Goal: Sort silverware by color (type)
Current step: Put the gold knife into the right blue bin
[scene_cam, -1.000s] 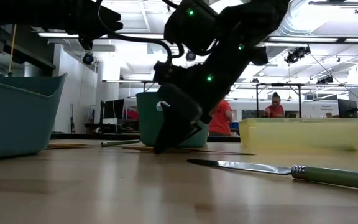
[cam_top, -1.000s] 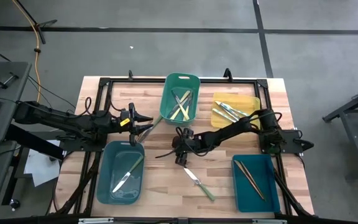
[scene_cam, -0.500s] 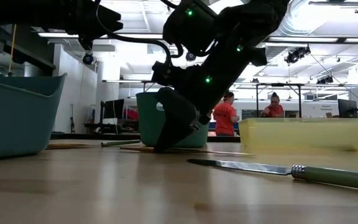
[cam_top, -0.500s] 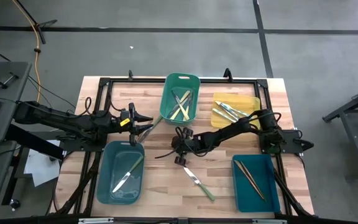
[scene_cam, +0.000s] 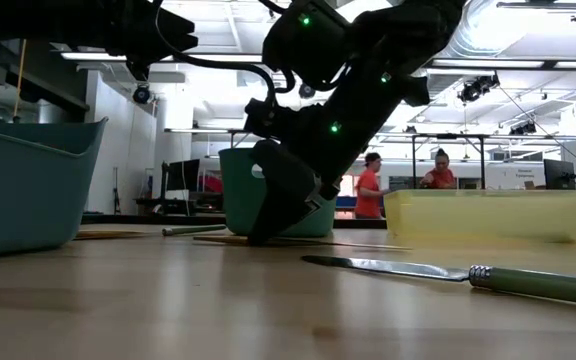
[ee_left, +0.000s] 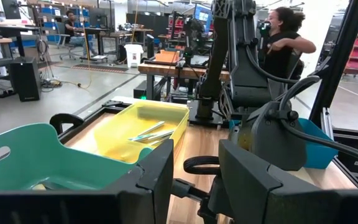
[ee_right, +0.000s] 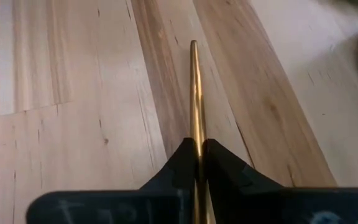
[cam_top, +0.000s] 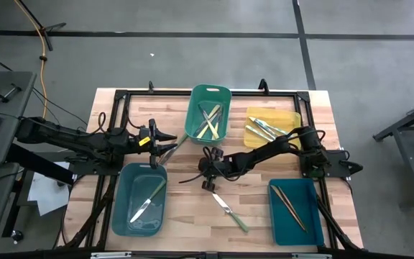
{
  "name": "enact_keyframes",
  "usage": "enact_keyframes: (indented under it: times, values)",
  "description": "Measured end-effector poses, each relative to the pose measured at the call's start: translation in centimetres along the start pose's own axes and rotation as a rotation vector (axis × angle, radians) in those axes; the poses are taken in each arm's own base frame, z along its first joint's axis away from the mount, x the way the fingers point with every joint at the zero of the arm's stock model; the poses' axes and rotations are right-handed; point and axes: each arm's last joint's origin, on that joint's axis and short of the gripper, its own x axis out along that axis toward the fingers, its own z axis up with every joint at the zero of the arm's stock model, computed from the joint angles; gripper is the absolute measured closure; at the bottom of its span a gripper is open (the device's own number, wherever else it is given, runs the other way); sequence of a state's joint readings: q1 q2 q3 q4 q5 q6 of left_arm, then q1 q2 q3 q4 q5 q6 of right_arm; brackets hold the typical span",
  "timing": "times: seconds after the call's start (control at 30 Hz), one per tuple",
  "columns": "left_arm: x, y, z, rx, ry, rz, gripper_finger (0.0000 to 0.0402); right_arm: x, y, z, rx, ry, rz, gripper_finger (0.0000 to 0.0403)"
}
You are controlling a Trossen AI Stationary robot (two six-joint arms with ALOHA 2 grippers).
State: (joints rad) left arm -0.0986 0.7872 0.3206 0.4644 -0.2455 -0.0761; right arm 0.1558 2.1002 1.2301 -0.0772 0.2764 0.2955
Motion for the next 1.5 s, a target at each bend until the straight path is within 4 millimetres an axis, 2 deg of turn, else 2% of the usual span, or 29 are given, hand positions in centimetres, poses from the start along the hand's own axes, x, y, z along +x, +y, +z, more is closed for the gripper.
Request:
enact_keyframes:
  times: [0.93, 1.5]
  values:
    - [0.0, 0.0, 0.0, 0.000, 0.000, 0.000, 0.0282, -0.1, 0.0, 0.3, 0.005, -0.026, 0.013, 0.0386]
    - [0.0, 0.0, 0.0, -0.001, 0.001, 0.000, 0.0282, -3.4, -0.4, 2.3, -0.040, -0.096, 0.021, 0.0386]
